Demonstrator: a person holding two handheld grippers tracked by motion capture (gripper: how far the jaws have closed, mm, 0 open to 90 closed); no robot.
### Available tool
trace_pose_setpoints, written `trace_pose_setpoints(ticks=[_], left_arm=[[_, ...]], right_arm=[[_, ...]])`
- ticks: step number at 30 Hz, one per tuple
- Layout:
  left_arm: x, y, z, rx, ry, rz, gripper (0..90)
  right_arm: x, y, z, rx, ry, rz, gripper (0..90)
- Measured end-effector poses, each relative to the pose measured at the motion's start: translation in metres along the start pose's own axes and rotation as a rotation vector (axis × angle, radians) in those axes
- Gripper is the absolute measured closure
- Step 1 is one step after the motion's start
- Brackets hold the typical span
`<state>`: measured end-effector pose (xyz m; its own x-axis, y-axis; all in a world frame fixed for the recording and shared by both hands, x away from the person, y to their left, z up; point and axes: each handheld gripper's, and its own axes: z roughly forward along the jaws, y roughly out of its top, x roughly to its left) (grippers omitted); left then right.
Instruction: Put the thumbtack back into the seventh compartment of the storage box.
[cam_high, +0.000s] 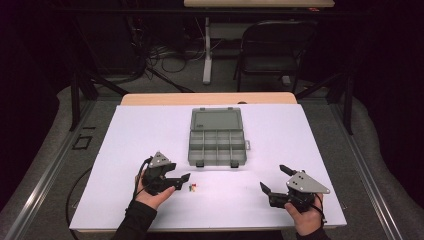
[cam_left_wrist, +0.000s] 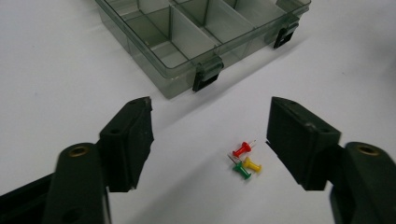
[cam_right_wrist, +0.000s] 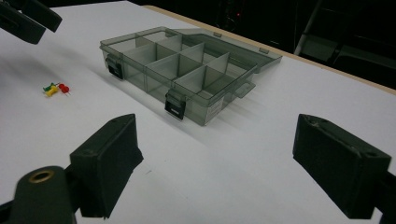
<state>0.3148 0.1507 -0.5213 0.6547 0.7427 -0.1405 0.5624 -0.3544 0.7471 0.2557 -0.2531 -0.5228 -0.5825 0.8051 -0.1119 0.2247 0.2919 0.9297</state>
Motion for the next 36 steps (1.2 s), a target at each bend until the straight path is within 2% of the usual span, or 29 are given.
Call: trace_pose_setpoints(ticks=[5, 13, 17, 18, 27, 36], left_arm=[[-0.006, -0.005, 0.005, 0.016, 0.017, 0.009, 43.2], [-0.014, -0.011, 0.013, 0.067, 0.048, 0.039, 45.6], [-0.016, -0.015, 0.016, 0.077, 0.054, 0.017, 48.0], [-0.017, -0.016, 0.017, 0.078, 0.050, 0.007, 51.0], [-0.019, -0.018, 0.021, 0.103, 0.050, -0.012, 61.4], [-0.020, -0.019, 0.026, 0.121, 0.045, -0.029, 65.6]], right_arm=[[0.000, 0.000, 0.000, 0.000, 0.001, -0.003, 14.0], [0.000, 0.000, 0.000, 0.001, 0.004, -0.004, 14.0], [0.000, 0.000, 0.001, 0.002, 0.006, -0.004, 14.1], [0.001, 0.000, 0.001, 0.002, 0.006, -0.005, 14.1], [0.000, 0.000, 0.001, 0.003, 0.010, -0.007, 14.2], [0.001, 0.000, 0.001, 0.002, 0.012, -0.008, 14.2]])
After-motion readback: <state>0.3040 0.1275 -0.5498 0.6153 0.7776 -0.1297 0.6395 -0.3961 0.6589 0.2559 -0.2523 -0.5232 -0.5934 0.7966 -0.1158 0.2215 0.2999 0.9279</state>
